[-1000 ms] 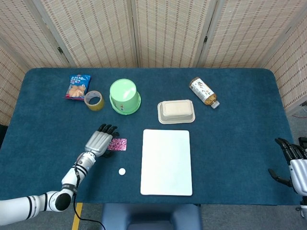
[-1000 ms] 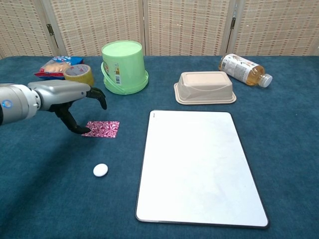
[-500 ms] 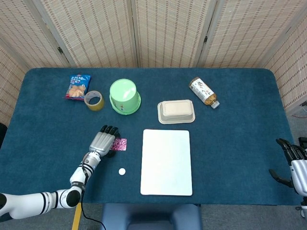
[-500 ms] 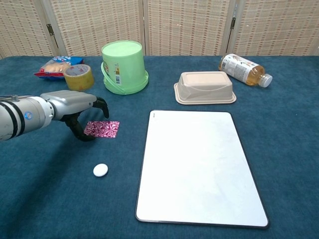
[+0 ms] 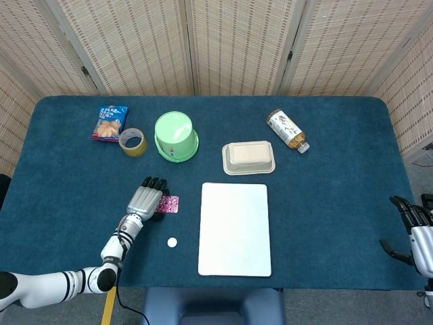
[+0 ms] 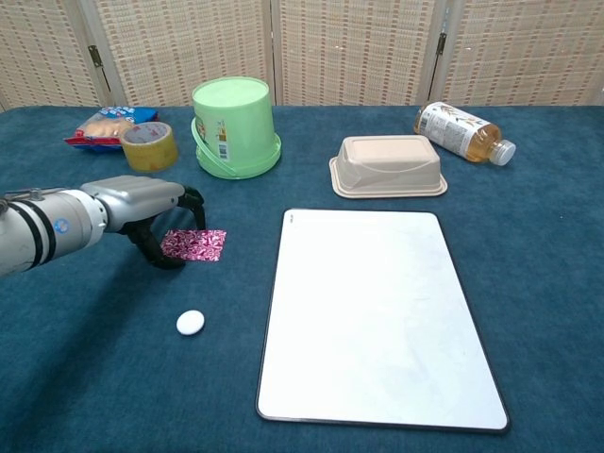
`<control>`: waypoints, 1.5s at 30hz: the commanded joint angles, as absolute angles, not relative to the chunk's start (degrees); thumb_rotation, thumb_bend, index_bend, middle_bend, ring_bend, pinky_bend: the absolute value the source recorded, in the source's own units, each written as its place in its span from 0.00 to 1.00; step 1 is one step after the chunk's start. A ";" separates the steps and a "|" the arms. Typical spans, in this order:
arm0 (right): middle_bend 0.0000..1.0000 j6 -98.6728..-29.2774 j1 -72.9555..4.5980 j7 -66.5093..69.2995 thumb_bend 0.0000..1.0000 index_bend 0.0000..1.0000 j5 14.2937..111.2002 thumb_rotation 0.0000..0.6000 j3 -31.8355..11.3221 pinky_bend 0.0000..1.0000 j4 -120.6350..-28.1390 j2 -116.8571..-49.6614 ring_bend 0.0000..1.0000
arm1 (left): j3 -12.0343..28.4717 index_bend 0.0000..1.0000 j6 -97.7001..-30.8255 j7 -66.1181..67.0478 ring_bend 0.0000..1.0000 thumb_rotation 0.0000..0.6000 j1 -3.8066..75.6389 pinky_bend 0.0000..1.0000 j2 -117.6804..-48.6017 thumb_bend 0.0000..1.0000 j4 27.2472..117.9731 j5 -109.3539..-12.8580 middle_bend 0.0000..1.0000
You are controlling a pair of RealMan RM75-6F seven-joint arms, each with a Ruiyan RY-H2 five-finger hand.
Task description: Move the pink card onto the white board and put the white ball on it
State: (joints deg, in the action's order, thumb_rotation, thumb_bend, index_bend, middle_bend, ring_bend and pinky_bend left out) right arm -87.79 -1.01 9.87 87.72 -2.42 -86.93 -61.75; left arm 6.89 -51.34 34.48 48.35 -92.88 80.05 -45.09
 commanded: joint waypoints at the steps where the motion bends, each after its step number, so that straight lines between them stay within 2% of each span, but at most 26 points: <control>1: 0.15 -87.74 -1.00 9.79 0.25 0.10 87.70 1.00 -2.42 0.16 -87.01 -61.73 0.20 | 6.66 0.35 -51.71 33.24 0.07 1.00 48.01 0.00 -93.58 0.35 78.98 -46.44 0.10; 11: 0.15 -87.75 -1.03 9.49 0.25 0.10 87.87 1.00 -2.47 0.16 -87.43 -61.60 0.20 | 6.33 0.42 -52.99 29.94 0.10 1.00 46.88 0.00 -93.98 0.35 78.02 -51.08 0.14; 22: 0.15 -87.87 -0.85 8.94 0.25 0.11 87.83 1.00 -2.46 0.16 -87.90 -61.39 0.20 | 7.63 0.42 -54.61 28.95 0.10 1.00 47.75 0.00 -91.49 0.35 85.59 -57.16 0.14; 29: 0.15 -87.91 -0.58 8.59 0.24 0.11 87.36 1.00 -2.50 0.16 -88.24 -61.22 0.20 | 8.27 0.42 -53.74 30.20 0.10 1.00 50.07 0.00 -92.30 0.35 89.75 -60.00 0.14; 45: 0.15 -88.17 -0.11 9.18 0.25 0.10 86.95 1.00 -2.59 0.16 -87.78 -61.47 0.20 | 9.40 0.40 -51.42 38.45 0.10 1.00 56.55 0.00 -101.15 0.35 87.59 -53.60 0.14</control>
